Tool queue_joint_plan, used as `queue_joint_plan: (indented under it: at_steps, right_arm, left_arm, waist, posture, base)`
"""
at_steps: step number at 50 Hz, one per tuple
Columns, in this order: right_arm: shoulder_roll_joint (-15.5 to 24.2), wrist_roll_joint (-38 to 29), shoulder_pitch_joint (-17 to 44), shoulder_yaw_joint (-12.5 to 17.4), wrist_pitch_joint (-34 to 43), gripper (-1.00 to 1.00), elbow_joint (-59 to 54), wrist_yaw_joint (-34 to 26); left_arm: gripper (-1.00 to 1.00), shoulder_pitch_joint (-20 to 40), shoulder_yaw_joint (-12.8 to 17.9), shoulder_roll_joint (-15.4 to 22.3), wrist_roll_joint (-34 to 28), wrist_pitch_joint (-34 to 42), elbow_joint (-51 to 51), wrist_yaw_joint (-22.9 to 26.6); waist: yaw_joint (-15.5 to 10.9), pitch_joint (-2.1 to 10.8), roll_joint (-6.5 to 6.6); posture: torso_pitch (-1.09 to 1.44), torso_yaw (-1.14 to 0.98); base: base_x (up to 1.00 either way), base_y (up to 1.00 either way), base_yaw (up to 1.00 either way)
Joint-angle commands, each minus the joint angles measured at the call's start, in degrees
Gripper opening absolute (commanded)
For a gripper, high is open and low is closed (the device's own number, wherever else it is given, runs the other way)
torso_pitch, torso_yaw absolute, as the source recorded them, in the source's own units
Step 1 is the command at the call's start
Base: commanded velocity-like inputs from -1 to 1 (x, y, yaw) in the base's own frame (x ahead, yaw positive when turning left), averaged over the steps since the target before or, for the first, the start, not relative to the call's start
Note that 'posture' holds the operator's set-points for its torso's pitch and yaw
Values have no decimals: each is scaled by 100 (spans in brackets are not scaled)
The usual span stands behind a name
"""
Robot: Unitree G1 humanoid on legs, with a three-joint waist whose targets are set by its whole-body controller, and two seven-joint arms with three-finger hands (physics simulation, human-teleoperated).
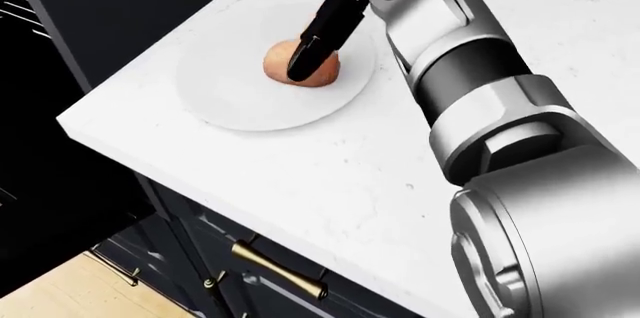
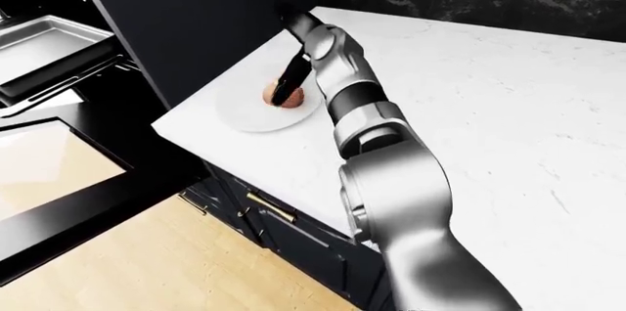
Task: Pick the sweet potato from the top rack in the oven and place it on the plate on the counter.
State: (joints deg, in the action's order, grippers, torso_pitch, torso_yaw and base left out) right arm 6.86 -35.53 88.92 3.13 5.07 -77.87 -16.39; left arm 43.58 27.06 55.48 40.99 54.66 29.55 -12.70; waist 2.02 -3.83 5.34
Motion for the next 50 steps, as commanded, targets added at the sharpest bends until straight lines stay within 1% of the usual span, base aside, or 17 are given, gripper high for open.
queue_joint_plan:
  at_steps: [1, 6, 10, 14, 18, 23, 26, 28, 31, 34, 35, 36, 39, 41, 45, 46, 50]
  right_arm:
    - [78, 97, 314, 45, -123, 100, 256, 110]
    - [294, 516, 547, 282, -89, 100, 361, 340]
    - [499, 956, 567, 450, -120, 100, 503, 608]
    - [782, 1363, 531, 491, -96, 100, 874, 822]
    - [970, 1628, 422, 376, 92, 100, 1422, 809]
    - [1128, 1782, 46, 210, 612, 100, 2635, 680]
    - [1305, 1867, -253, 265, 1262, 100, 3751, 526]
    - [1440, 1885, -566, 313, 1862, 100, 4768, 351]
    - [1644, 1856, -1044, 386, 2723, 100, 6159, 110]
    - [1983, 1719, -1406, 498, 3385, 100, 7253, -87]
    - [2028, 1709, -1472, 525, 3503, 100, 7434, -125]
    - [2193, 1654, -1642, 612, 3795, 100, 7859, -240]
    - [2521, 1597, -1966, 752, 4294, 100, 8673, -521]
    - [2726, 1596, -2211, 911, 4670, 100, 9248, -689]
    - [3082, 1643, -2390, 1139, 5061, 100, 9851, -771]
    - [3208, 1688, -2444, 1189, 5323, 100, 10060, -893]
    - [3539, 1817, -2603, 1333, 5457, 100, 10350, -923]
  left_arm:
    - [100, 133, 129, 108, -56, -138, 32, -28]
    - [100, 185, 44, 108, -122, -161, -23, -5]
    - [100, 199, -33, 10, -194, -173, -3, 6]
    - [100, 388, -266, -154, -329, -196, -73, 52]
    - [100, 660, -529, -335, -623, -242, -257, 162]
    - [100, 975, -833, -667, -1090, -297, -441, 393]
    - [100, 1248, -1009, -906, -1406, -363, -633, 554]
    - [100, 1350, -1089, -1098, -1628, -434, -747, 665]
    - [100, 1443, -1101, -1301, -1908, -493, -859, 828]
    - [100, 1542, -1080, -1448, -2112, -531, -942, 953]
    - [100, 1558, -1068, -1479, -2162, -524, -952, 984]
    - [100, 1558, -1041, -1484, -2206, -530, -967, 1032]
    - [100, 1512, -960, -1519, -2288, -496, -914, 1091]
    - [100, 1473, -890, -1514, -2300, -466, -863, 1128]
    - [100, 1468, -812, -1445, -2310, -424, -853, 1139]
    - [100, 1456, -792, -1418, -2304, -422, -857, 1148]
    - [100, 1368, -713, -1347, -2272, -456, -835, 1138]
  waist:
    - [2, 169, 23]
    - [2, 164, 11]
    - [-9, 152, -13]
    - [-22, 154, -55]
    - [-44, 152, -106]
    - [-58, 138, -169]
    - [-77, 132, -223]
    - [-104, 124, -266]
    - [-141, 112, -332]
    - [-171, 105, -392]
    - [-175, 105, -411]
    - [-180, 103, -425]
    - [-188, 100, -474]
    - [-195, 96, -494]
    - [-206, 89, -513]
    - [-207, 87, -513]
    - [-207, 71, -514]
  posture:
    - [0, 0]
    - [0, 0]
    - [0, 0]
    - [0, 0]
    - [0, 0]
    - [0, 0]
    - [0, 0]
    - [0, 0]
    - [0, 0]
    - [0, 0]
    - [0, 0]
    - [0, 0]
    - [0, 0]
    - [0, 0]
    - [0, 0]
    - [0, 0]
    - [0, 0]
  base:
    - [0, 0, 0]
    - [0, 0, 0]
    - [0, 0, 0]
    - [0, 0, 0]
    - [0, 0, 0]
    - [0, 0, 0]
    - [0, 0, 0]
    - [0, 0, 0]
    - [0, 0, 0]
    - [0, 0, 0]
    - [0, 0, 0]
    - [0, 0, 0]
    - [0, 0, 0]
    - [0, 0, 0]
    - [0, 0, 0]
    - [0, 0, 0]
    - [0, 0, 0]
